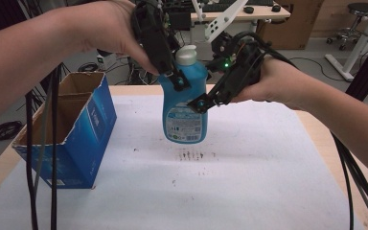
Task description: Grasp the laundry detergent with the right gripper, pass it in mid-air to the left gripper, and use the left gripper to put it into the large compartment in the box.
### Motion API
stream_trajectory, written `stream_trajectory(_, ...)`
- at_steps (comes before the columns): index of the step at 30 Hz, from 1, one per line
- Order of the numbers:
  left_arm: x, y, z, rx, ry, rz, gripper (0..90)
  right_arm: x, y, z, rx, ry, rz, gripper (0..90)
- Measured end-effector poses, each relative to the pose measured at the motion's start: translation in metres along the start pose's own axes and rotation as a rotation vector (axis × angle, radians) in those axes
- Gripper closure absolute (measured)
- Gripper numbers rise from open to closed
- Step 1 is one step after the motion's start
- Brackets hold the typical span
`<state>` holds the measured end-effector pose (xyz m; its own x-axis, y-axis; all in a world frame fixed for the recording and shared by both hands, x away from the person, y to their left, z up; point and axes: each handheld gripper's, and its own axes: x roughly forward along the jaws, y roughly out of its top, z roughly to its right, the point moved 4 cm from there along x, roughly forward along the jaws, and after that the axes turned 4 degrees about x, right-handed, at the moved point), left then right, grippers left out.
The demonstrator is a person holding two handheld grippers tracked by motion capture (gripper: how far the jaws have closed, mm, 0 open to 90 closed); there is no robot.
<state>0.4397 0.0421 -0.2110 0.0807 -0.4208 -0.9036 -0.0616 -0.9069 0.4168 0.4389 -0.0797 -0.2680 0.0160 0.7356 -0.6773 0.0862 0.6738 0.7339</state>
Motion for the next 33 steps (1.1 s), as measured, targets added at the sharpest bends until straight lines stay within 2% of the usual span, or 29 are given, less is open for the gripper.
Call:
stream_trajectory(2, -0.003, -0.002, 0.0, -0.006, 0.002, 0.004, 37.6, 0.0, -0.003, 0.003, 0.027, -0.019, -0.019, 12.3)
stream_trajectory(10, -0.011, -0.01, 0.0, -0.024, 0.016, -0.001, 37.6, 0.0, -0.014, 0.005, 0.041, -0.029, -0.065, 12.3)
stream_trajectory(17, -0.02, -0.016, 0.0, -0.056, 0.032, 0.009, 37.6, -0.003, -0.026, 0.011, 0.067, -0.086, -0.117, 12.3)
stream_trajectory(22, -0.032, -0.022, 0.0, -0.09, 0.069, 0.017, 37.6, -0.007, -0.04, 0.017, 0.086, -0.151, -0.215, 12.3)
stream_trajectory(23, -0.034, -0.023, -0.001, -0.097, 0.074, 0.016, 37.6, -0.008, -0.045, 0.018, 0.086, -0.182, -0.257, 12.3)
stream_trajectory(25, -0.04, -0.027, -0.001, -0.12, 0.089, 0.018, 37.6, -0.01, -0.05, 0.018, 0.096, -0.206, -0.302, 12.3)
stream_trajectory(29, -0.052, -0.036, 0.0, -0.166, 0.124, 0.019, 37.7, -0.015, -0.061, 0.019, 0.101, -0.236, -0.375, 12.3)
stream_trajectory(33, -0.065, -0.048, 0.001, -0.215, 0.15, 0.027, 37.7, -0.02, -0.071, 0.02, 0.132, -0.249, -0.424, 12.4)
